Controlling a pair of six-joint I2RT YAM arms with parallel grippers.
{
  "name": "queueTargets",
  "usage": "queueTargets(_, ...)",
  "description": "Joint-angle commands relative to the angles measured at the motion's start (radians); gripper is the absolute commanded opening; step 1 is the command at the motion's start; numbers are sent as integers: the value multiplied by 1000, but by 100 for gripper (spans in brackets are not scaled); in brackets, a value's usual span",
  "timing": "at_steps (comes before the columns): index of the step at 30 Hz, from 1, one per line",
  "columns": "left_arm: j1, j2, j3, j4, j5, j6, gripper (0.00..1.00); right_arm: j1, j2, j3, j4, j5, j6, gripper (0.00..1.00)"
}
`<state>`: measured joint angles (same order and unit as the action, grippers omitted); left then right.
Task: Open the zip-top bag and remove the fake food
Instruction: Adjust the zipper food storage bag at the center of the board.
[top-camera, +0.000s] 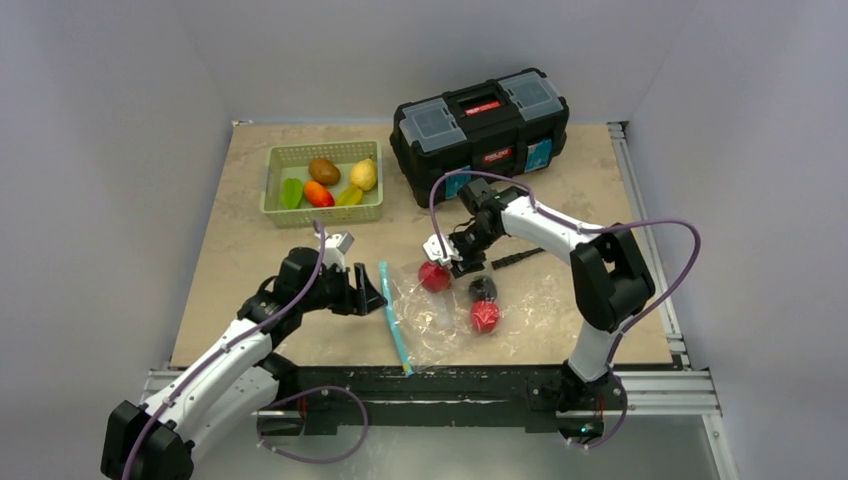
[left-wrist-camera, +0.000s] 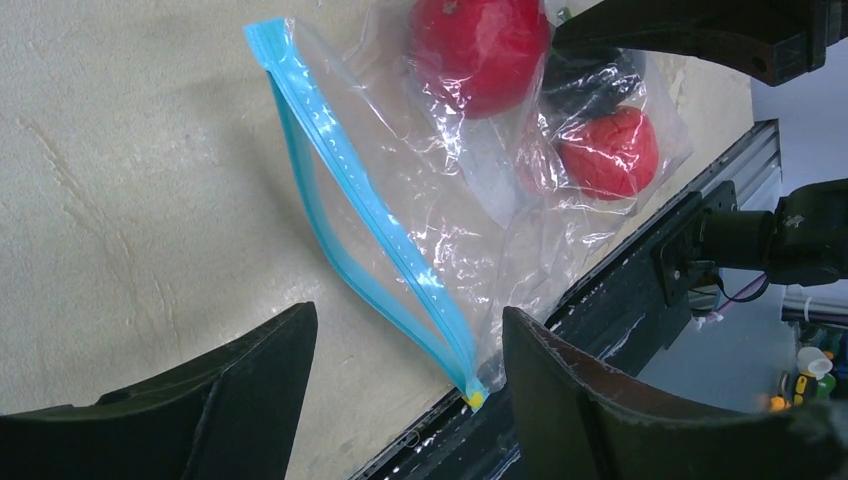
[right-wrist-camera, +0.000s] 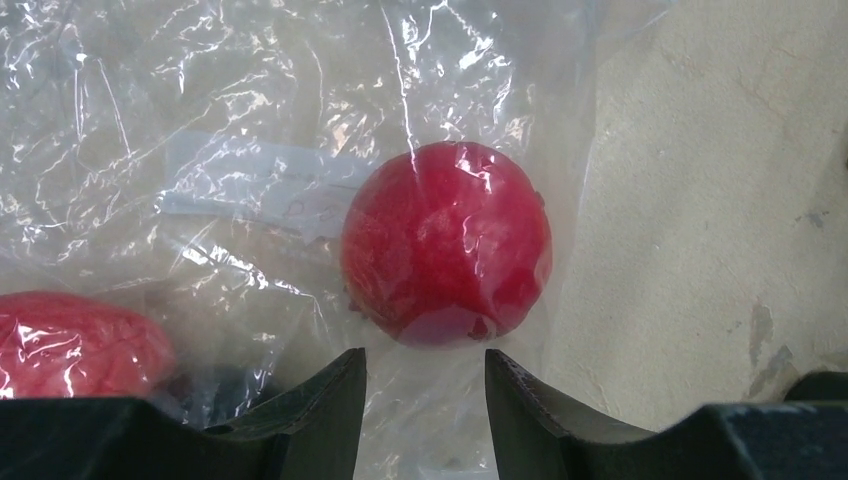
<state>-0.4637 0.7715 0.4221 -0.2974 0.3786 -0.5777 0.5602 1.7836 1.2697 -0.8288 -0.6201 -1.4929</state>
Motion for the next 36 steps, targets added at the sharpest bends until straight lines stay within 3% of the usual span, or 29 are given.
queueTargets(1, -9, 0, -10, 47, 10, 32, 66, 24, 25, 35, 28, -6, -6, 44)
queueTargets(9, -18, 27, -11, 43, 18, 26, 55, 49, 58, 22, 84, 1, 52, 29)
queueTargets(16, -26, -10, -11, 7, 3, -4, 45, 51, 101, 30, 148, 51, 199, 0)
queueTargets(26, -136, -15, -56, 95, -30, -39, 40, 44, 105, 34, 166, 62, 311, 0)
queueTargets(36, -268, 77, -124, 341, -237, 80, 41, 38, 99, 37, 154, 31, 316, 0)
